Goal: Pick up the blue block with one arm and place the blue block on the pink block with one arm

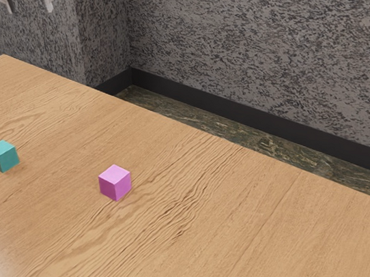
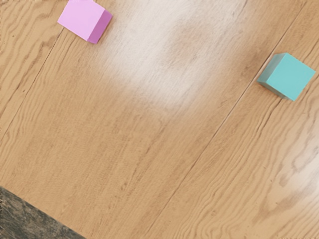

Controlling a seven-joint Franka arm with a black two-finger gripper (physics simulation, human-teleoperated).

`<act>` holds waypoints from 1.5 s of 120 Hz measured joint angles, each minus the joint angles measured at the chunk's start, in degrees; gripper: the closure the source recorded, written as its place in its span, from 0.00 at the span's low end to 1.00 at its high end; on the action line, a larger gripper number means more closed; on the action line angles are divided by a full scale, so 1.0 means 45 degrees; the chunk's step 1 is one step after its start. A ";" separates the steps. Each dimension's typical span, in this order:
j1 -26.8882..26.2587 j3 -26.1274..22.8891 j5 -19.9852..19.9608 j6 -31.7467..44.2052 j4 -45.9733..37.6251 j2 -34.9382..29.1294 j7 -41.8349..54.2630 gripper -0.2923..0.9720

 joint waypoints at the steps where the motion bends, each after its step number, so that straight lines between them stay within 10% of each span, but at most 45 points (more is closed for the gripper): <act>1: -0.0005 -0.0003 0.0002 0.0000 0.0000 0.0000 0.0007 0.25; 21: -0.0559 -0.0080 0.0505 -0.0165 0.1346 -0.0305 0.0131 0.25; 70: -0.8212 0.0660 0.1810 -0.1185 0.2501 -0.2523 0.0420 0.25; 94: -0.8951 0.1677 0.1885 -0.1294 0.1479 -0.2446 0.0576 0.25; 112: -0.7488 0.1580 0.2088 -0.1337 0.1036 -0.2351 0.0679 0.25; 126: 0.0522 -0.5236 0.2132 -0.1354 0.0854 -0.2209 0.0816 0.25; 135: 0.2998 -0.7045 0.2166 -0.1297 0.0312 -0.2219 0.0924 0.25; 160: 0.4627 -0.6563 0.2173 0.2711 -1.2161 -0.6705 0.1123 0.25; 180: 0.6741 -0.6399 0.3067 0.5280 -1.3747 -0.5683 0.1434 0.25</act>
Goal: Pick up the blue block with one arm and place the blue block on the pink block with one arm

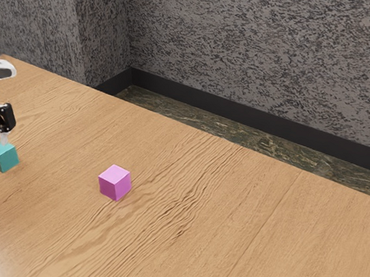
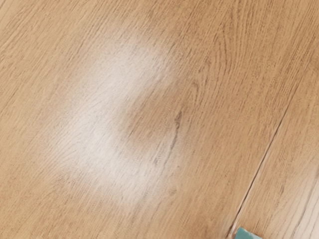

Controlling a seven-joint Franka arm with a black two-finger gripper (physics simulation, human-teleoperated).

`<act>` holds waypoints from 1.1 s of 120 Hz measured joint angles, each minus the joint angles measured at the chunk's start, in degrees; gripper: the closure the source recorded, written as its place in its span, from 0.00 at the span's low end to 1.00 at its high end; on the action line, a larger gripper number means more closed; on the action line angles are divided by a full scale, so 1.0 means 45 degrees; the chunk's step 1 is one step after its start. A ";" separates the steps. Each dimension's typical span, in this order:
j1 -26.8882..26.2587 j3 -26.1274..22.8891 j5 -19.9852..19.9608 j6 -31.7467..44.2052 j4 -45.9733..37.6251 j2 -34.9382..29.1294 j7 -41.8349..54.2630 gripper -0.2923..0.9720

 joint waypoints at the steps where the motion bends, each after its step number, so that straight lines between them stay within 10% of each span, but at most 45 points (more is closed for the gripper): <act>1: -0.0004 0.0002 0.0080 0.0131 0.0000 0.0103 0.0055 0.25; 29: -0.0012 0.0516 0.0963 0.4793 -0.0450 0.2378 0.2899 0.25; 59: 0.0376 0.0986 -0.1202 0.7534 0.0130 0.4192 0.7471 0.25; 82: -0.0071 0.1087 -0.2287 0.7909 0.0286 0.4794 0.9673 0.25; 109: 0.0074 0.1142 -0.0529 0.6254 0.0854 0.4816 0.9786 0.25; 132: 0.0093 0.1433 -0.0978 0.5687 0.1131 0.5162 0.9135 0.25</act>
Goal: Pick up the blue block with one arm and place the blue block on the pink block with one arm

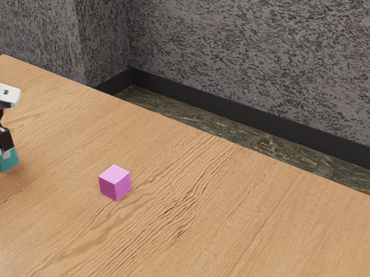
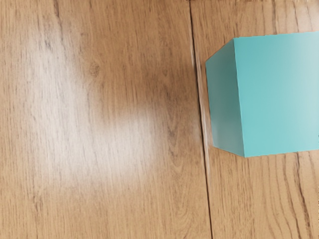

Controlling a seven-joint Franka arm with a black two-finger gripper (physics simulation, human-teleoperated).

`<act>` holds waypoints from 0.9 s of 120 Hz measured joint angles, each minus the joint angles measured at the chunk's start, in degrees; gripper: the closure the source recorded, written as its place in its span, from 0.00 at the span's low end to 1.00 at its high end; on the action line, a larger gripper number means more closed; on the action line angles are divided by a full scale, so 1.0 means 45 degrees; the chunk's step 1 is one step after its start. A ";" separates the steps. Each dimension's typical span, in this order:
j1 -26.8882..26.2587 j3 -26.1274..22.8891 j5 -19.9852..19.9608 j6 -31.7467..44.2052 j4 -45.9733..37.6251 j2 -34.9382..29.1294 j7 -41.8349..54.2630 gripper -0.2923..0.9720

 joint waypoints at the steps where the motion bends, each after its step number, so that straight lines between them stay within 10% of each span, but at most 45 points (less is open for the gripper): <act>1: 0.0003 0.0009 -0.0028 -0.0014 0.0026 0.0037 -0.0025 0.25; 108: 0.0757 0.0005 -0.1370 -0.1089 0.2408 0.2263 0.2297 0.25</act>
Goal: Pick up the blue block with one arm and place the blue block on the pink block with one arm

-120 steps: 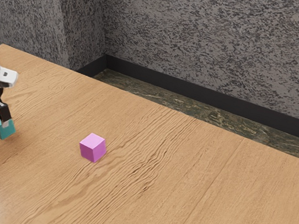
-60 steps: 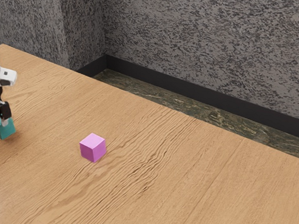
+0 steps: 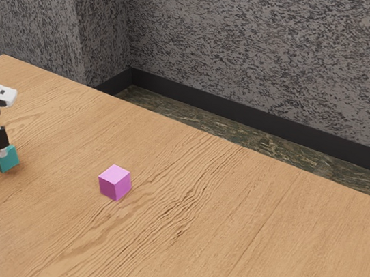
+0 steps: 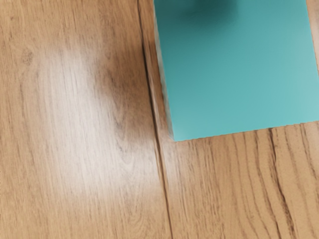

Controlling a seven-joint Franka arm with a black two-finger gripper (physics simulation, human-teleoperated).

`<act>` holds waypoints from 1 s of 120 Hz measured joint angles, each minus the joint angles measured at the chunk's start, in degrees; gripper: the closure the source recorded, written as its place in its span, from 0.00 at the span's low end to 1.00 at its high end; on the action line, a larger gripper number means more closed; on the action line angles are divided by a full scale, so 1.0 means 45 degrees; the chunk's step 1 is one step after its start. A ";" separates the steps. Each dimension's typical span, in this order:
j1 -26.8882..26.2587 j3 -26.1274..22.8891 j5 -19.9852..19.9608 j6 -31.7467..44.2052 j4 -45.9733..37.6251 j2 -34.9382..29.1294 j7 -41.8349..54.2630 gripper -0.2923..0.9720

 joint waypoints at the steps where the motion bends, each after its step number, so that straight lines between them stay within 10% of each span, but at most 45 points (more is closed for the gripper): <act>1: 0.0006 -0.0003 -0.0010 -0.0003 0.0008 0.0025 0.0059 0.25; 120: 0.0312 0.0006 -0.1773 -0.0145 0.1475 0.1446 0.2260 0.25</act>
